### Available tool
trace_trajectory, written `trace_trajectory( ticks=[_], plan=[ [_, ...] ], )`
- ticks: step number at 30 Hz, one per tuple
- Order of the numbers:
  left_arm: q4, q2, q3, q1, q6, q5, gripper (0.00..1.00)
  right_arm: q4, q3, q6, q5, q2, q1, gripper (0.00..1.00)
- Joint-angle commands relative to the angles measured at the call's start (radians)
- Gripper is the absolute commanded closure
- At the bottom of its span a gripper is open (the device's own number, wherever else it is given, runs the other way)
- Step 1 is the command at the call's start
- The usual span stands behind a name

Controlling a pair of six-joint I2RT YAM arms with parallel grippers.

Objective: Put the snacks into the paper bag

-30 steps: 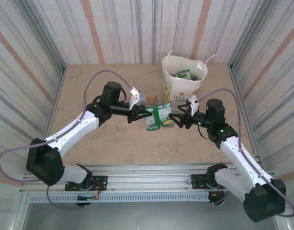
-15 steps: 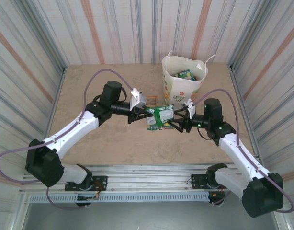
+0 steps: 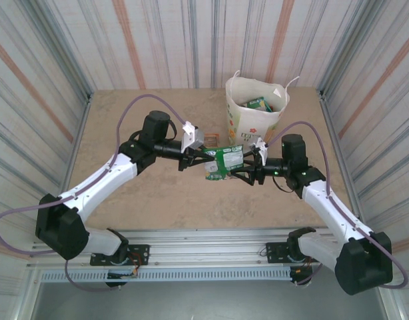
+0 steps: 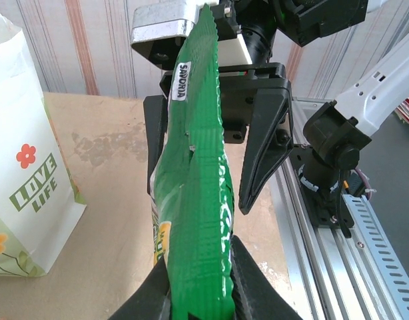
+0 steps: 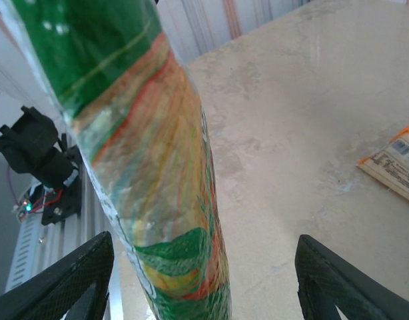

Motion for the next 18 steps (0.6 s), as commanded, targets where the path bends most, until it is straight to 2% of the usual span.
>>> trace_trajectory(
  ticks=[1, 6, 10, 18],
  plan=[
    [0.018, 0.001, 0.049, -0.009, 0.021, 0.043, 1.00, 0.012, 0.038, -0.027, -0.047, 0.015, 0.006, 0.28],
    [0.022, 0.004, 0.054, -0.014, 0.021, 0.042, 1.00, 0.011, 0.049, -0.028, -0.062, 0.032, 0.012, 0.30],
    [0.032, 0.002, 0.053, -0.014, 0.006, 0.003, 1.00, -0.009, 0.053, -0.033, -0.075, 0.029, 0.012, 0.38],
    [0.069, 0.010, 0.047, -0.013, -0.060, -0.069, 1.00, -0.010, 0.031, -0.048, -0.046, -0.014, 0.003, 0.75]
  ],
)
